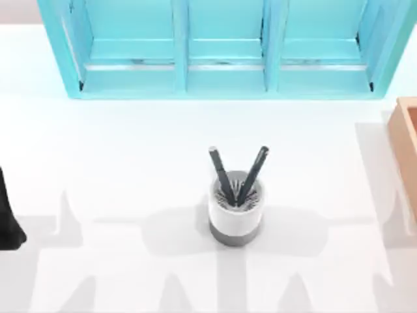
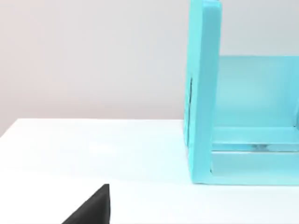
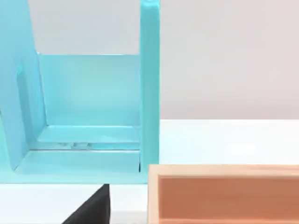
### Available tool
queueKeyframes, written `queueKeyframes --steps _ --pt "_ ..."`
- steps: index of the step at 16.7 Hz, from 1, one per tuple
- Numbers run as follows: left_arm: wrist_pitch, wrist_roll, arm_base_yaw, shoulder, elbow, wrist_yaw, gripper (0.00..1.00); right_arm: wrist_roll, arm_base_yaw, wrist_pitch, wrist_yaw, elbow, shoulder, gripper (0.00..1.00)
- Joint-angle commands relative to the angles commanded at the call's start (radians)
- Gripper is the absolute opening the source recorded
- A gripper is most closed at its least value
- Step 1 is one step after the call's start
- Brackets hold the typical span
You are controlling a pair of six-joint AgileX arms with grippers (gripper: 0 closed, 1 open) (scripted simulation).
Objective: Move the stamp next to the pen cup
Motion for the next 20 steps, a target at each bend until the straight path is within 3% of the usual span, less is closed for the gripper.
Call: queueKeyframes --steps 4,8,20 --pt "-0.032 0.007 0.008 0.033 0.033 -0.001 1.00 0.000 0.000 0.000 0.000 0.000 0.000 1.00" --pt "-0.202 0.045 0.042 0.224 0.218 -0.001 1.00 0.000 0.000 0.000 0.000 0.000 0.000 1.00" --pt "-1.019 0.214 0.197 1.329 1.066 0.000 1.00 0.000 0.000 0.000 0.000 0.000 0.000 1.00"
